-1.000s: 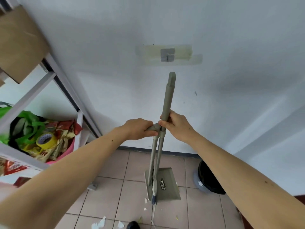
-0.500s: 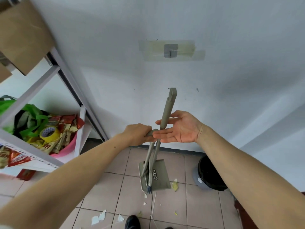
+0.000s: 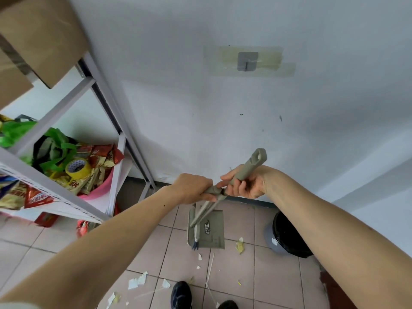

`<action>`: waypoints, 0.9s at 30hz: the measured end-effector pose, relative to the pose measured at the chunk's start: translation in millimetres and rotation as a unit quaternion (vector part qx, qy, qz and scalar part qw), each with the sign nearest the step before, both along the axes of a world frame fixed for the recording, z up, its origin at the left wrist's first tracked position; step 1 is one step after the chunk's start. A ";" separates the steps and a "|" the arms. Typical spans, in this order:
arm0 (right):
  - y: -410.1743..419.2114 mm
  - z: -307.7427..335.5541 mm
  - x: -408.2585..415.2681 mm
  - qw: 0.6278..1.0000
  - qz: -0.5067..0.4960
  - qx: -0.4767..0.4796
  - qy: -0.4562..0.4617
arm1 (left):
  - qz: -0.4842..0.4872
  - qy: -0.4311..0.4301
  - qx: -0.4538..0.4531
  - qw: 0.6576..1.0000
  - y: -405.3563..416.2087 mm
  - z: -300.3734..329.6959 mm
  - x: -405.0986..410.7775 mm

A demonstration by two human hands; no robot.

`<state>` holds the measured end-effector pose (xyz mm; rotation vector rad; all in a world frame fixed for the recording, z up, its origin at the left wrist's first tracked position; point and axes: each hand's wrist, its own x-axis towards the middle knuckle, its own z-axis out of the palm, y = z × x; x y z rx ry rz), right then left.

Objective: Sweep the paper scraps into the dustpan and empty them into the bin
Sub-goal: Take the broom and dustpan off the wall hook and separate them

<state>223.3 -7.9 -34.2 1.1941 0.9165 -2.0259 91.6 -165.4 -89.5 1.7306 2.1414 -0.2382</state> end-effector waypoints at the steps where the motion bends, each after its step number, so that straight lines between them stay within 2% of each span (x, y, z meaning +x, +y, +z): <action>1: 6.4 1.1 5.4 1.000 0.008 0.013 0.001 | 0.015 -0.008 0.001 1.000 -8.0 -2.2 -9.0; 5: 27.2 -1.2 31.0 0.997 0.044 0.064 -0.008 | 0.085 -0.031 0.031 0.995 -39.7 -13.6 -40.9; 10: 12.5 -14.0 41.3 0.978 0.144 0.148 -0.041 | 0.138 -0.055 0.045 0.988 -31.5 -21.7 -36.2; 12: 5.3 -15.4 54.9 0.971 0.134 0.192 -0.040 | 0.185 -0.113 0.034 0.976 -36.3 -26.3 -39.0; 14: -3.3 -18.6 72.3 0.974 0.089 0.205 -0.038 | 0.237 -0.224 0.025 0.945 -43.9 -32.7 -37.0; 16: -14.3 -31.4 88.6 0.968 0.098 0.217 -0.075 | 0.269 -0.282 0.030 0.920 -50.2 -38.1 -31.7; 18: -24.0 -56.2 103.4 0.960 0.095 0.230 -0.127 | 0.289 -0.269 0.048 0.918 -55.1 -44.1 -27.8; 22: -36.1 -99.3 130.2 0.933 0.098 0.312 -0.151 | 0.294 -0.210 0.050 0.931 -59.5 -53.0 -16.4; 25: -50.7 -117.1 150.0 0.926 0.060 0.323 -0.187 | 0.269 -0.188 0.036 0.944 -61.3 -57.3 -7.4; 27: -59.3 -131.4 163.8 0.928 0.034 0.299 -0.219 | 0.249 -0.172 0.025 0.953 -64.4 -61.7 -1.1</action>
